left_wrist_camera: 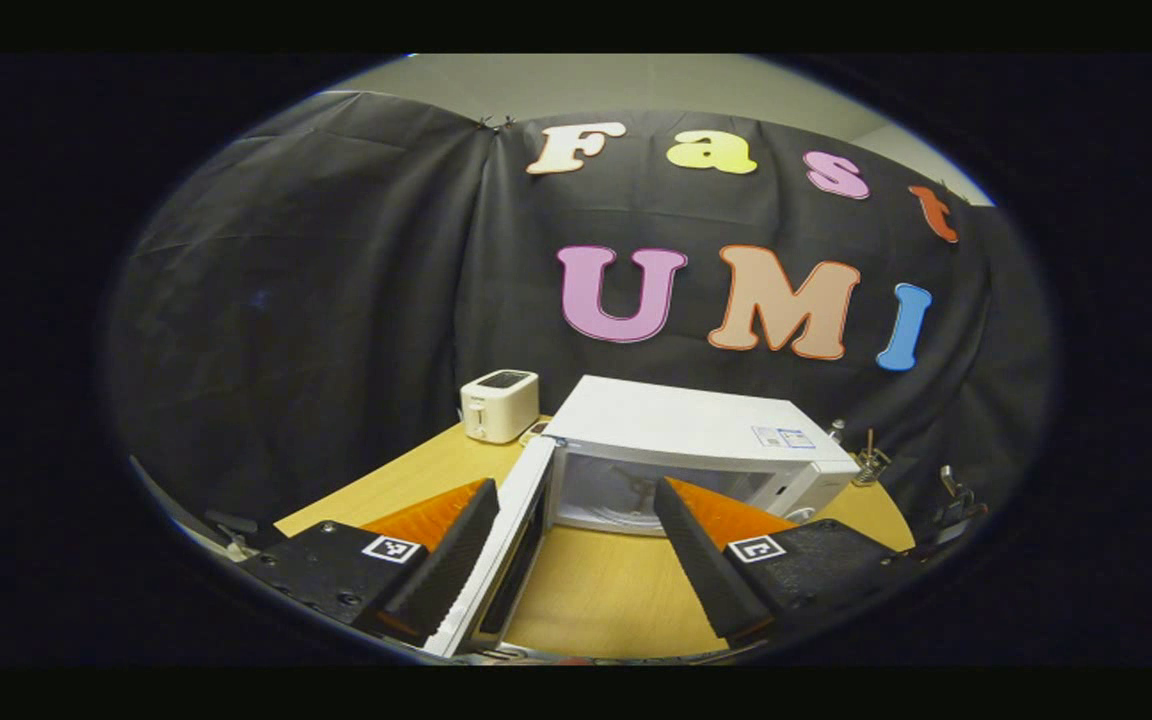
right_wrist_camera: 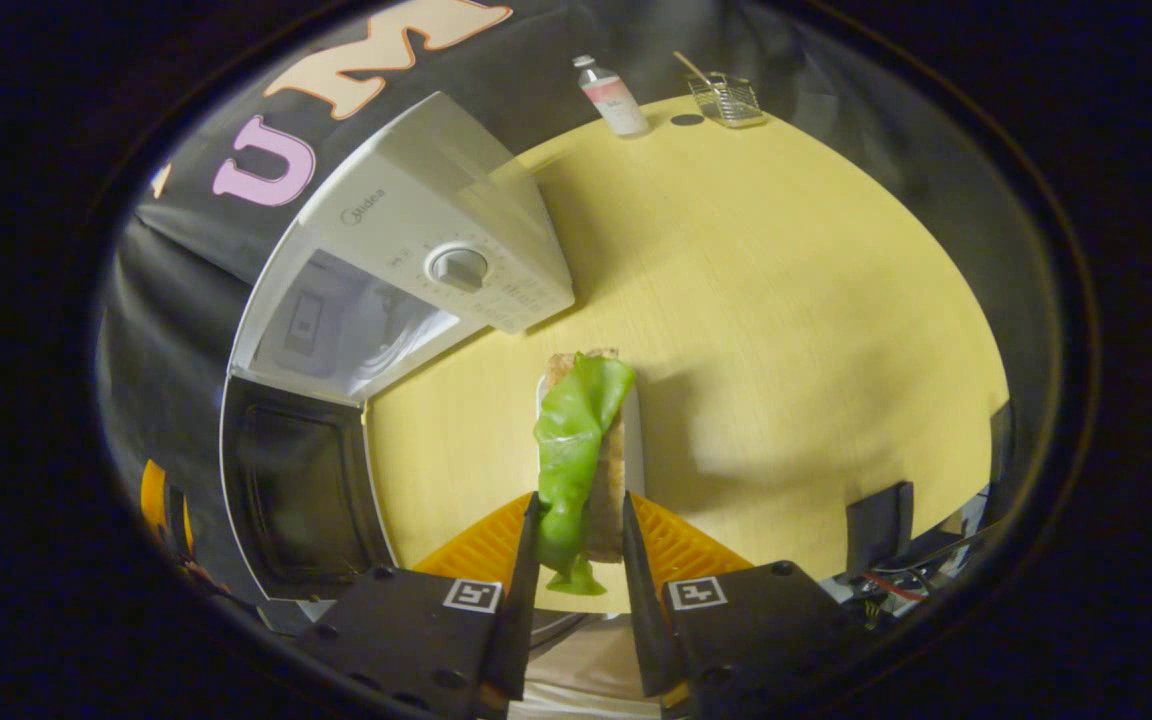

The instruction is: Open the microwave oven with the left hand, put the food in, and close the microwave oven.

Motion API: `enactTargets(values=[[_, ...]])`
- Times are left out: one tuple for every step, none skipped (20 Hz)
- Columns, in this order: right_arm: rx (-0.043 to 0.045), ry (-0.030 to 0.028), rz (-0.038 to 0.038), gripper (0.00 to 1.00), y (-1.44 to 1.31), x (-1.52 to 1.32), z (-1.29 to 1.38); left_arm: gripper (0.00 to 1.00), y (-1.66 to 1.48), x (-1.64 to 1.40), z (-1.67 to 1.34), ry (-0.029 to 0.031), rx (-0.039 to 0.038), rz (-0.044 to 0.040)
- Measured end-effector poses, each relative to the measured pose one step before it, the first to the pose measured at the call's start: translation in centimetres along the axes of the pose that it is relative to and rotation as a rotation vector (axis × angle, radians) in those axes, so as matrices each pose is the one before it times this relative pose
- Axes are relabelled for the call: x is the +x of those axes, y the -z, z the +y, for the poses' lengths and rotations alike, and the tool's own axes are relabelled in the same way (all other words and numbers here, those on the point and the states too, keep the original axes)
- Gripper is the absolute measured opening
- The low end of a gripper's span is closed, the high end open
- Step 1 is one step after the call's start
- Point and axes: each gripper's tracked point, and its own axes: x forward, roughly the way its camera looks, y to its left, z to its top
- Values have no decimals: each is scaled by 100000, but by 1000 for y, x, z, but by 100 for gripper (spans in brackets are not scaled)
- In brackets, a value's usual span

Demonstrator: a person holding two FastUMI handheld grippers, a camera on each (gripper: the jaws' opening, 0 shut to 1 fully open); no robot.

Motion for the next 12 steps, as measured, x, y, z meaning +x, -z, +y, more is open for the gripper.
enactTargets(values=[[1052, 1134, -2084, 46, -263, -523, 233, 96, 110, 464, -66, 2299, 142, 618], [1284, 1044, -2210, 46, -113, -613, 359, 96, 77, 590, 105, 2172, 346, 441], [1114, 933, -2187, 46, -201, -549, 389, 97, 75, 406, 95, 2311, 494, 571], [1090, 701, -2072, 46, -35, -637, 539, 97, 131, 463, 64, 2214, 621, 1275], [974, 490, -2030, 46, -135, -587, 640, 96, 213, 331, 43, 2754, 825, 1362], [1044, 282, -2354, 40, -66, -485, 696, 96, 235, 202, 210, 2515, 1053, 1077], [1348, 194, -2133, 39, -125, -539, 613, 96, 90, 151, 113, 2584, 1040, 745], [1485, -292, -1970, 46, 144, -504, 767, 96, 138, 132, 116, 2392, 991, 612], [3735, -462, -3013, 46, -85, -273, 654, 96, 154, 160, 54, 2206, 785, 726], [5764, -2001, -1682, 37, -188, -218, 1047, 98, 94, 81, 101, 2184, 620, 453], [4765, -3286, -1185, 29, 207, -288, 1048, 96, 74, 81, 23, 2116, 357, 70], [3827, -2984, -7, 29, 497, -221, 962, 96, 143, -41, 91, 2047, -4, 159]])
